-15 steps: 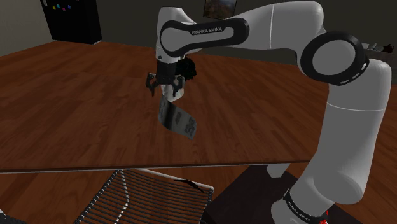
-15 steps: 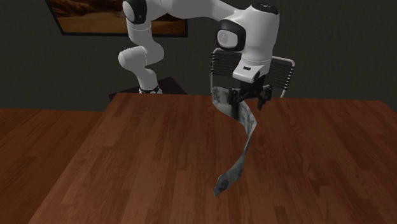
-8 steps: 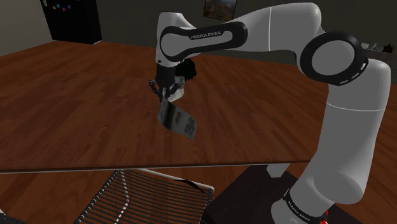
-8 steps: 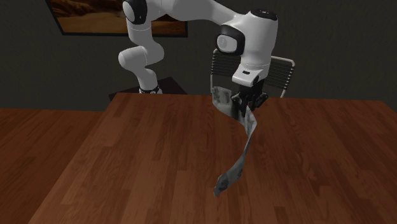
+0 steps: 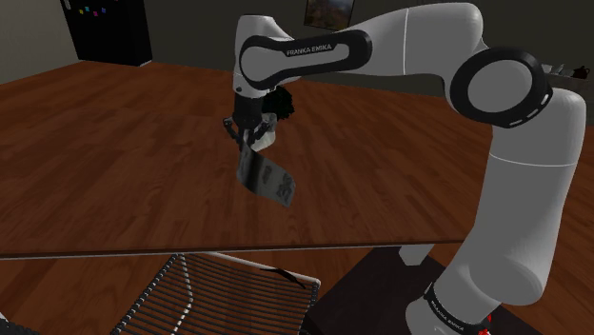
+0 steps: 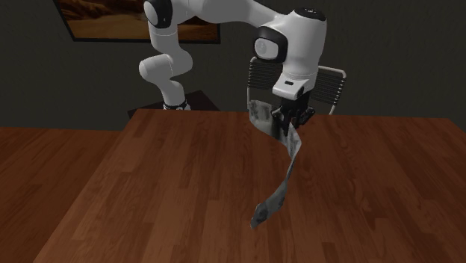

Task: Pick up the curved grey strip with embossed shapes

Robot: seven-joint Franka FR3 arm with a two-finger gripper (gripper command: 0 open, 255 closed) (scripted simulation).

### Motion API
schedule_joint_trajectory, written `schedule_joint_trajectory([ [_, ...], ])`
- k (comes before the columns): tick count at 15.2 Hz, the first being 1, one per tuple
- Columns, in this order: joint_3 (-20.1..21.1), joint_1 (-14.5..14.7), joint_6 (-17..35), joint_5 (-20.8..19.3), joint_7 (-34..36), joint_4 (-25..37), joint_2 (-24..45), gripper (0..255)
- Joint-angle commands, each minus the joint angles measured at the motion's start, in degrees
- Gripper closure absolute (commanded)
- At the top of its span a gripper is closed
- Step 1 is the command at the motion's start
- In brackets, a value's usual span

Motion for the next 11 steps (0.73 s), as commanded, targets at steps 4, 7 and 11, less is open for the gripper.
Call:
schedule_joint_trajectory([
  [4,0.05,0.07,-3.59,0.10,-0.17,3.51,-0.16,255],
  [7,0.10,0.16,-5.88,0.14,-0.22,5.75,-0.21,255],
  [11,0.15,0.33,-9.02,0.14,-0.26,9.03,-0.07,255],
])
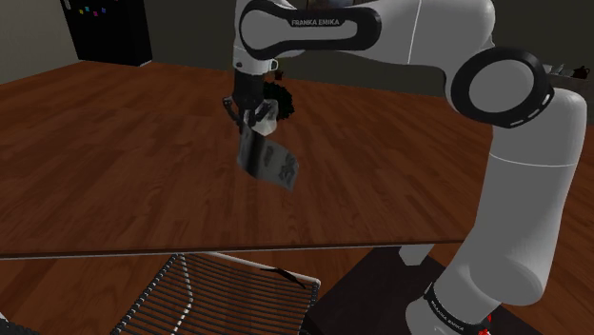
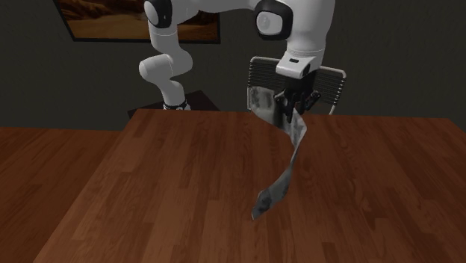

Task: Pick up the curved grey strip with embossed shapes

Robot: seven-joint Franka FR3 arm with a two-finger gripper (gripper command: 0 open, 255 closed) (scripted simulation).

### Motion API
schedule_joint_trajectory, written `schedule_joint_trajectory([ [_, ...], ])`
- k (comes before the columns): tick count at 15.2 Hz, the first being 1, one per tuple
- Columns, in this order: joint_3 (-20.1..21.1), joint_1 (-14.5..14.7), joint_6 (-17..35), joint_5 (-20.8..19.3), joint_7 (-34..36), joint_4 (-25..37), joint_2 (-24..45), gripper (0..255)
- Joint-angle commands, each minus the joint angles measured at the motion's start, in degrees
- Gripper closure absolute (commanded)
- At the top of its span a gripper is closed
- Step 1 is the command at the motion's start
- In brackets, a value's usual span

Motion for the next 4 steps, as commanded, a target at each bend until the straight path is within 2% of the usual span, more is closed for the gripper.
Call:
schedule_joint_trajectory([
  [1,0.00,0.05,-1.52,-0.03,-0.07,1.70,0.12,255],
  [4,0.02,0.12,-2.45,-0.05,-0.08,2.74,0.22,255],
])
